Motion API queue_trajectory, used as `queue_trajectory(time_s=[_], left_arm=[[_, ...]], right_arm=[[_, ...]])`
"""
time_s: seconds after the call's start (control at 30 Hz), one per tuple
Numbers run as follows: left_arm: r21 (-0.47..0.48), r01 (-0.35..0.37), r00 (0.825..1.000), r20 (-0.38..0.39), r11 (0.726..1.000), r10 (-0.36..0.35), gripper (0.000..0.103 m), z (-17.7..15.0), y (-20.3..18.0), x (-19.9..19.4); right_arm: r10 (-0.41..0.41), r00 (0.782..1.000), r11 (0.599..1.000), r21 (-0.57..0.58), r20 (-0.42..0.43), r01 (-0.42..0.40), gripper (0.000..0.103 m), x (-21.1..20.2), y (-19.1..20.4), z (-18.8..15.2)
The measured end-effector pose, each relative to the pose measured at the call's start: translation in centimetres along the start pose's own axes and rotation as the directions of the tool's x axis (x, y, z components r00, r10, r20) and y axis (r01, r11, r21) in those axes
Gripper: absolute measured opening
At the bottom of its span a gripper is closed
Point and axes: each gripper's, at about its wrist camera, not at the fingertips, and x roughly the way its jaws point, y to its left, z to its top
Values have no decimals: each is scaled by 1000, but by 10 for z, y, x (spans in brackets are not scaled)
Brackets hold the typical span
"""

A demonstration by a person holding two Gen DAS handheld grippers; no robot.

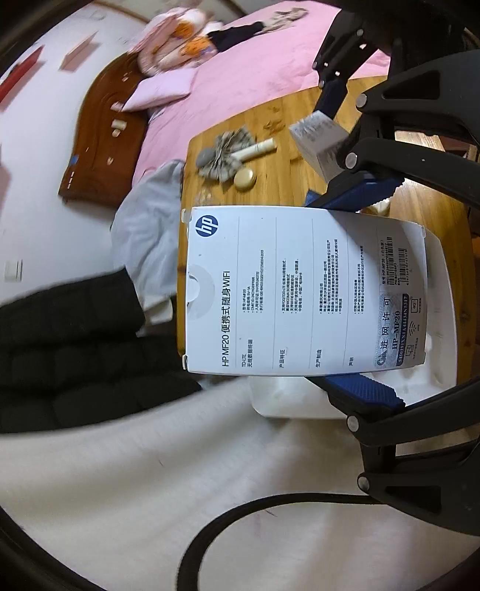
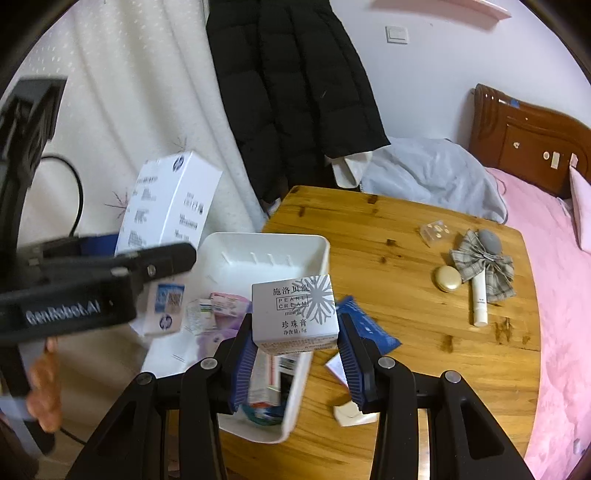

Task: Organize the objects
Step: 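Lift the HP box and cream box with both grippers and carry them over the tray, then lower both boxes into the white tray and open both grippers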

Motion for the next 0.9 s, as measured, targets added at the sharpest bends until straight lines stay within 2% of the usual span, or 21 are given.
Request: queue_trajectory(time_s=[0.13, 0.27, 0.4, 0.6, 0.9], left_arm=[[-47, -45, 999, -14, 998, 44, 79, -5, 27, 1], [-44, -81, 996, -29, 996, 80, 79, -5, 40, 7], [-34, -84, 996, -35, 996, 82, 79, -4, 46, 10], [-17, -79, 995, -66, 997, 78, 80, 0, 47, 22], [-5, -62, 987, -152, 998, 61, 80, -6, 49, 42]], right_arm=[[0, 1000, 1000, 4, -8, 0, 43, 2, 28, 3], [10, 1000, 999, -48, -29, -11, 43, 13, 57, -3], [7, 999, 995, -94, -51, -11, 43, 23, 78, -7], [6, 998, 996, -92, -70, -13, 44, 33, 85, -6], [0, 994, 998, -66, -109, -8, 44, 45, 78, -6]])
